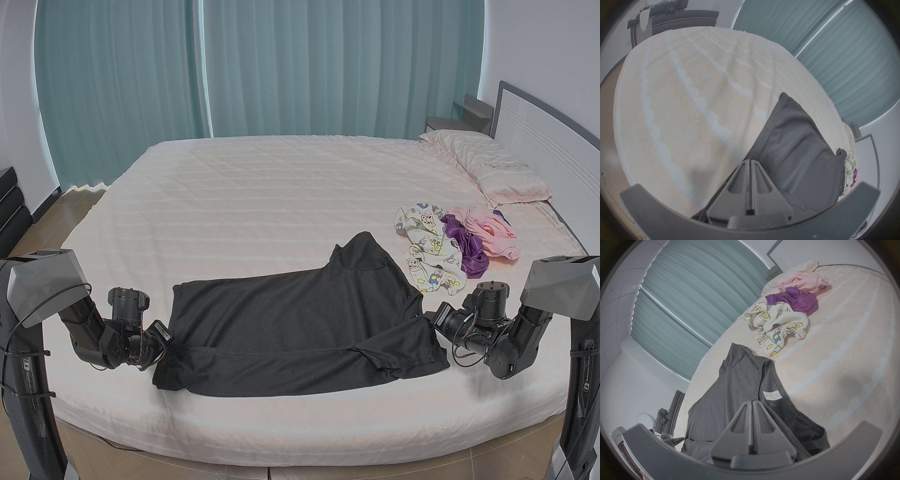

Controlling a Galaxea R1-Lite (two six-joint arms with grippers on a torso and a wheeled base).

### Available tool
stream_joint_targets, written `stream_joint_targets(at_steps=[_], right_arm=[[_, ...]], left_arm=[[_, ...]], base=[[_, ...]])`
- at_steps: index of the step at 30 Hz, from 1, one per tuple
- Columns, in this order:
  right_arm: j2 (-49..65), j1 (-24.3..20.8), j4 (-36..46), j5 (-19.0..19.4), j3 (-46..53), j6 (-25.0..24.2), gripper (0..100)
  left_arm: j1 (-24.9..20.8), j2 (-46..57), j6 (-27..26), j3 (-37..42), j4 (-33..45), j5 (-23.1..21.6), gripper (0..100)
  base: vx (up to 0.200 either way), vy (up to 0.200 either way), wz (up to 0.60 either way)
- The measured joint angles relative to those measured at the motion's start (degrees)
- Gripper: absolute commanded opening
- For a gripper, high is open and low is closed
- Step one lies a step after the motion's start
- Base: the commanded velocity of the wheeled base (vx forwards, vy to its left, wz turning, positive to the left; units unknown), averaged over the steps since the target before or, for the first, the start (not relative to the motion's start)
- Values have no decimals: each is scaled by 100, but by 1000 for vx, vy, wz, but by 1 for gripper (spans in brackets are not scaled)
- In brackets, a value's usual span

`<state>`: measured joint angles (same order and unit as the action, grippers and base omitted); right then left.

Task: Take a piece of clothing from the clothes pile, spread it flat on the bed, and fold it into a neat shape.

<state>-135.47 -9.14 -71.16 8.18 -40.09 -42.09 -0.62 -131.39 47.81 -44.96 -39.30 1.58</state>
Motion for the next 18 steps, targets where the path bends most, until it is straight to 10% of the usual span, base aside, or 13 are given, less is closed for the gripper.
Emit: stream_joint_targets(at_steps=[18], right_arm=[[-245,-59,-206,-30,51,0,0]], left_arm=[[219,295,94,271,-530,-944,0]], base=[[0,0,0]])
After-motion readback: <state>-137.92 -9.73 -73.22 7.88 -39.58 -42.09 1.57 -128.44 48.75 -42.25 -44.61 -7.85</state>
